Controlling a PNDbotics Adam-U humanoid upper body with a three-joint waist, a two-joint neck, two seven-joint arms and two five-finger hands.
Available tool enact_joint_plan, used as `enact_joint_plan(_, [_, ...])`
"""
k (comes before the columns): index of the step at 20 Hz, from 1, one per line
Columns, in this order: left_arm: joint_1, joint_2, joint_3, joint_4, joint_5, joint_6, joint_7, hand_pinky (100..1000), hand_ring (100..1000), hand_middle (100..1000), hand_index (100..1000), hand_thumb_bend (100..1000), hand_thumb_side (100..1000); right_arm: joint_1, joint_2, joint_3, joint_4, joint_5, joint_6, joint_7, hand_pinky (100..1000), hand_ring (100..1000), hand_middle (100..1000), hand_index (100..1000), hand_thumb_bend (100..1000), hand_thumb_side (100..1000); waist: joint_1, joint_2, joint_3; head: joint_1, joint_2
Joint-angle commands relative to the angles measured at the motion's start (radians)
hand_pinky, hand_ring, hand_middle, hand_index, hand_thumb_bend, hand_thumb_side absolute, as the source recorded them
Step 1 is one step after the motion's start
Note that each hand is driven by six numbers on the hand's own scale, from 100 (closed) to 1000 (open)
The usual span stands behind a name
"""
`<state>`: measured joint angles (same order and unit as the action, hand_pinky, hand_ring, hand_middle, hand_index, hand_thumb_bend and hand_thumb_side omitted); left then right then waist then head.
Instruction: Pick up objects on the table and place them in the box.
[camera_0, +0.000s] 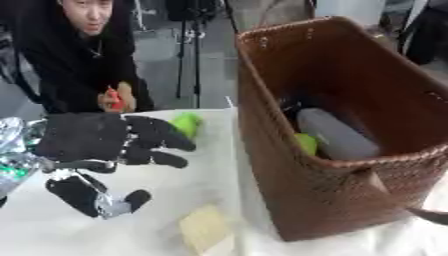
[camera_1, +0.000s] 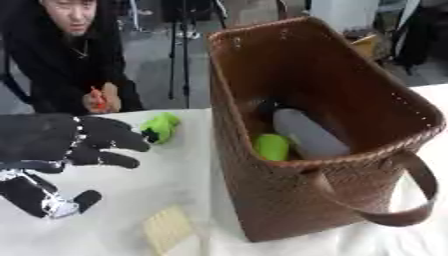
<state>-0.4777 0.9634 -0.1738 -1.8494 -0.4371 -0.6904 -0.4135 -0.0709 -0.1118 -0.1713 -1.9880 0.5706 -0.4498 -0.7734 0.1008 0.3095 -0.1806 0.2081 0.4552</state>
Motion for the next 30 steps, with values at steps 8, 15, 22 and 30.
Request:
enact_joint_plan(8, [0.03, -0.074, 0.028, -0.052, 0.07, 0.063, 0.043, 1000, 1000, 1000, 1000, 100, 638, -0.009, -0.02, -0.001, -0.012, -0.011, -0.072, -0.082, 820, 774, 755, 778, 100, 1000, -0.007, -0.016, 0.01, -0.009, -0.014])
enact_joint_plan(15, [0.048, -0.137, 0.046, -0.11, 0.003, 0.163, 0.076, 1000, 1000, 1000, 1000, 100, 539, -0.011, -0.025, -0.002, -0.012, -0.018, -0.064, -0.08, 819, 774, 757, 781, 100, 1000, -0.006, -0.02, 0.019, -0.008, -0.009])
enact_joint_plan(22, [0.1, -0.294, 0.184, -0.089, 0.036, 0.261, 0.145, 1000, 1000, 1000, 1000, 100, 630, -0.013, -0.032, -0.011, -0.012, -0.055, -0.047, -0.075, 818, 773, 757, 782, 100, 1000, -0.014, -0.032, 0.029, -0.007, 0.017])
enact_joint_plan(30, [0.114, -0.478, 0.195, -0.114, -0.064, 0.282, 0.079, 1000, 992, 1000, 1000, 100, 552, -0.01, -0.053, -0.02, -0.012, -0.085, -0.043, -0.066, 818, 770, 753, 784, 100, 1000, -0.003, -0.045, 0.04, -0.021, 0.021])
